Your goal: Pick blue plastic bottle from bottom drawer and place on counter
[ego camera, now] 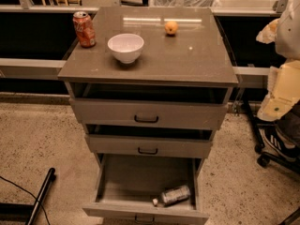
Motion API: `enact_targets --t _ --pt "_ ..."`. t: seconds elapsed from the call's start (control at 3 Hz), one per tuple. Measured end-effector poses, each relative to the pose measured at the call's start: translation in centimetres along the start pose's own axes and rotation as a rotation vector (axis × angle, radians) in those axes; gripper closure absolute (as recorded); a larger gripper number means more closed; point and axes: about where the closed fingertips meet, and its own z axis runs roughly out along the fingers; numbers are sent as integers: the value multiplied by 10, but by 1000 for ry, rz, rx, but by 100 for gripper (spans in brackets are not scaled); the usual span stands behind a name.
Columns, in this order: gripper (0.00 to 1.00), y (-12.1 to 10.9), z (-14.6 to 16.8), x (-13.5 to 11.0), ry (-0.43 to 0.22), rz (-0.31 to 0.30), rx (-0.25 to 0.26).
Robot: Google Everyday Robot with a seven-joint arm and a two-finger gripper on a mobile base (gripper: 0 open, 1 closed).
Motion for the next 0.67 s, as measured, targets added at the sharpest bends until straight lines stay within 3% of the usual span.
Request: enact_targets --t 0.33,0.67 --pt "0 0 0 0 0 0 0" --pt "0 8 25 8 2 12 -38"
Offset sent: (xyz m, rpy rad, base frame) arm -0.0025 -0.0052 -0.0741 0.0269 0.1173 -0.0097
